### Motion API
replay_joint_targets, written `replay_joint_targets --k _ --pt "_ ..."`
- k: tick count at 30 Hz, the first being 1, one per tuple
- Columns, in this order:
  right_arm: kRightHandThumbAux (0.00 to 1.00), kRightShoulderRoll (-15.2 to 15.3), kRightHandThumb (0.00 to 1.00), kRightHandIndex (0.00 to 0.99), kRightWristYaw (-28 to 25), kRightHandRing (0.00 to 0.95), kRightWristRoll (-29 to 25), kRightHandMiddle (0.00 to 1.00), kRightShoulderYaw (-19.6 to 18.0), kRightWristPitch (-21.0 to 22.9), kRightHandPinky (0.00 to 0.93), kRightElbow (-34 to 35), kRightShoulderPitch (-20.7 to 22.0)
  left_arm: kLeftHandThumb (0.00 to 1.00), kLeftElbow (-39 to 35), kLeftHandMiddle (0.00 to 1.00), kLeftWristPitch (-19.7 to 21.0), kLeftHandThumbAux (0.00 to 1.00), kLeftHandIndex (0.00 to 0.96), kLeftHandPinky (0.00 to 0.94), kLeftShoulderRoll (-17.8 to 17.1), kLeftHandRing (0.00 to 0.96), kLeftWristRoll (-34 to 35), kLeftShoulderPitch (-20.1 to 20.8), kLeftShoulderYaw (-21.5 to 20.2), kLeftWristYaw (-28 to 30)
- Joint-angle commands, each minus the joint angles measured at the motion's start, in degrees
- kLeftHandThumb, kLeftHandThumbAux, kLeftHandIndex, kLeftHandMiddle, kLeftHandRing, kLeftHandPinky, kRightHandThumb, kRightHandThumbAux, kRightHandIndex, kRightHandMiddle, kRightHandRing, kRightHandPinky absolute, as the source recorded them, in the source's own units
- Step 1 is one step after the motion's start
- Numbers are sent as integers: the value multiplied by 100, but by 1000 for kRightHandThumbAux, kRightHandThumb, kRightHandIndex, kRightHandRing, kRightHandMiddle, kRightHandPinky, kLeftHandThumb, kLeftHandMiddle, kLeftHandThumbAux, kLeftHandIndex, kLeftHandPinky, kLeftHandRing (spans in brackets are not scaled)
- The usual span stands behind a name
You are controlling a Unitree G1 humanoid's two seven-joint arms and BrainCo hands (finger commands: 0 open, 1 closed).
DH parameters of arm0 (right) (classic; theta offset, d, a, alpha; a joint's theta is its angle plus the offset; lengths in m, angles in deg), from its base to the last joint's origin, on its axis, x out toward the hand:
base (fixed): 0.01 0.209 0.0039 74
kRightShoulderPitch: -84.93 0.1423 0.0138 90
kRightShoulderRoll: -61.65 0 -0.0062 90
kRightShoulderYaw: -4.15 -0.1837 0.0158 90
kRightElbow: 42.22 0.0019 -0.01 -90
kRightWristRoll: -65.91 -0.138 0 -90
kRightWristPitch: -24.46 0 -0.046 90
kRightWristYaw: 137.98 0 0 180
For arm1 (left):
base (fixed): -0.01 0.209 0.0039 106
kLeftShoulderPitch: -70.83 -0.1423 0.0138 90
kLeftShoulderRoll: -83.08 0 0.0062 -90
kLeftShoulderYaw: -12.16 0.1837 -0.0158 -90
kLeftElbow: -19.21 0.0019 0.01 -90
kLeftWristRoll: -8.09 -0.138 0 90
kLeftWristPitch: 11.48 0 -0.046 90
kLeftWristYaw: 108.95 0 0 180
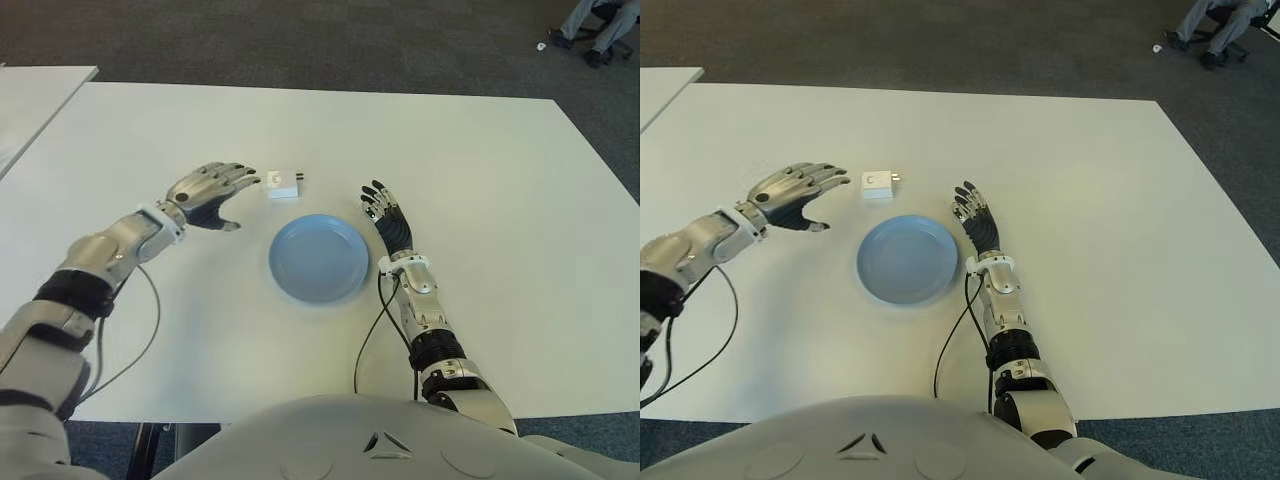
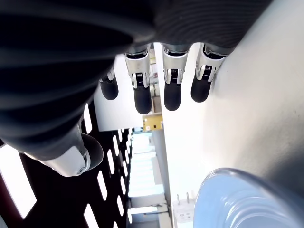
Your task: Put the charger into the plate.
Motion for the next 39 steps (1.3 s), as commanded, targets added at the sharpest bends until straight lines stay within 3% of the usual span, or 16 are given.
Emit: replay_joint_targets --k 1,19,25,39 --pt "600 0 0 30 13 114 14 160 -3 60 19 -157 -15 0 330 2 83 646 0 0 239 0 -186 167 187 -186" --pt "608 -9 0 25 -13 114 2 160 -1 18 13 -224 5 0 1243 0 466 599 0 0 1028 0 -324 745 701 -290" --pt "609 -10 0 23 -12 114 -9 160 -8 24 11 -215 11 0 1827 0 665 611 0 0 1457 0 -368 968 959 -402" --pt "614 -14 0 25 -8 116 2 163 4 -24 12 -152 -31 0 2280 0 715 606 0 0 1719 0 -330 1078 1259 -496"
